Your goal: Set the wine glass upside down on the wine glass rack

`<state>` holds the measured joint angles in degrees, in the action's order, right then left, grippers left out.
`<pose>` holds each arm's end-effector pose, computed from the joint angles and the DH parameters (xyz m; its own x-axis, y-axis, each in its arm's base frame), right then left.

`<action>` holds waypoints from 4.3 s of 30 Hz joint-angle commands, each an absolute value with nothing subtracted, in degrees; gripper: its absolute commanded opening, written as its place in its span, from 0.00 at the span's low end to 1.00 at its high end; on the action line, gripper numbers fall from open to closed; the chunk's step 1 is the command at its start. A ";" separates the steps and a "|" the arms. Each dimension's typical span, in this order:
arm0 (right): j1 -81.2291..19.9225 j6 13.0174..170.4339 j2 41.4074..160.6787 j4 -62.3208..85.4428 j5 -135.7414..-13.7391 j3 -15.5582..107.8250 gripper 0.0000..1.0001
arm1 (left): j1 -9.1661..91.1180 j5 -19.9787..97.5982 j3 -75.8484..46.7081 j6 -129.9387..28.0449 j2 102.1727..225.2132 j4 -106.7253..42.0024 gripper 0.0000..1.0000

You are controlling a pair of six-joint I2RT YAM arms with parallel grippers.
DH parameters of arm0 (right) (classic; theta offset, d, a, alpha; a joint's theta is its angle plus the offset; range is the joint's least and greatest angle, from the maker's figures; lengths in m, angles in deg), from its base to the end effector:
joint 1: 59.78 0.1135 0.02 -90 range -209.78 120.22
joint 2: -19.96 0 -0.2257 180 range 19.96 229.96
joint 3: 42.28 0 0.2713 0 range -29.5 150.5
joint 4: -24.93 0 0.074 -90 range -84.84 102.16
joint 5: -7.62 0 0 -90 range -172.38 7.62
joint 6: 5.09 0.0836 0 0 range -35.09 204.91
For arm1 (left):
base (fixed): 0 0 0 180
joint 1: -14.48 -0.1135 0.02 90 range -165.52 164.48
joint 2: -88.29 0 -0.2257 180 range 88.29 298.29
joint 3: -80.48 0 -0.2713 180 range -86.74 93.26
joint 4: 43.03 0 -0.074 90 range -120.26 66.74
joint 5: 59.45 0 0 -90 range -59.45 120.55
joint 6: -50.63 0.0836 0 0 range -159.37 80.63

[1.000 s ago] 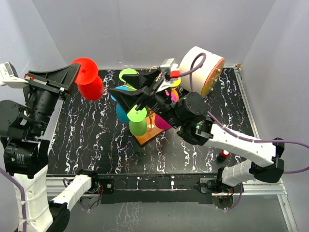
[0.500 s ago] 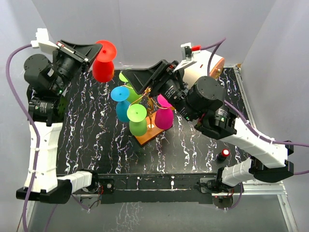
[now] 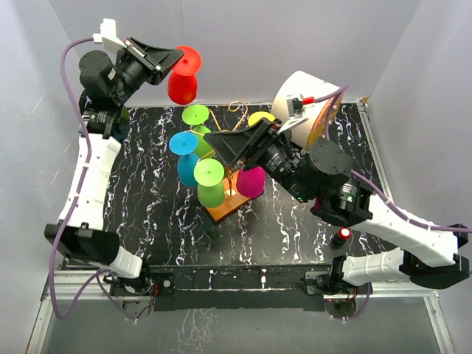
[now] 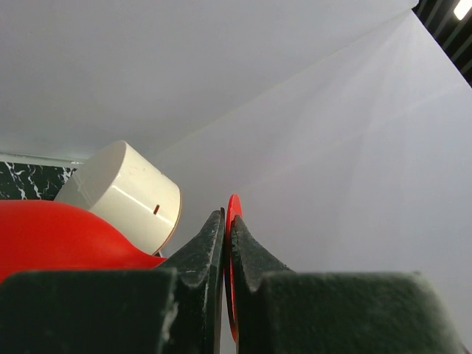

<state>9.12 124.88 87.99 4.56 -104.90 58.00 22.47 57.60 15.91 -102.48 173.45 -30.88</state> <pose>0.1425 0.2805 0.4987 -0.4101 0.5854 -0.6993 -0.6047 0.3995 0.6891 0.3674 -0.0900 0.5213 -0.3529 -0.7526 -0.5560 0.5243 0.3332 -0.7837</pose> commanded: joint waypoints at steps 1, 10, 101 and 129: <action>9.21 126.10 83.69 11.18 -103.84 56.08 0.65 | 22.52 62.26 20.20 -104.78 175.83 -37.34 0.00; 9.22 126.14 80.61 11.18 -104.98 53.34 0.65 | 23.59 63.77 18.40 -109.64 180.87 -42.53 0.00; 9.23 125.82 73.48 12.86 -112.05 44.57 0.66 | 40.80 45.23 21.59 -99.41 188.13 -23.56 0.00; 9.22 125.65 74.73 12.96 -111.86 45.18 0.66 | 41.02 36.46 14.35 -92.72 179.78 -21.84 0.28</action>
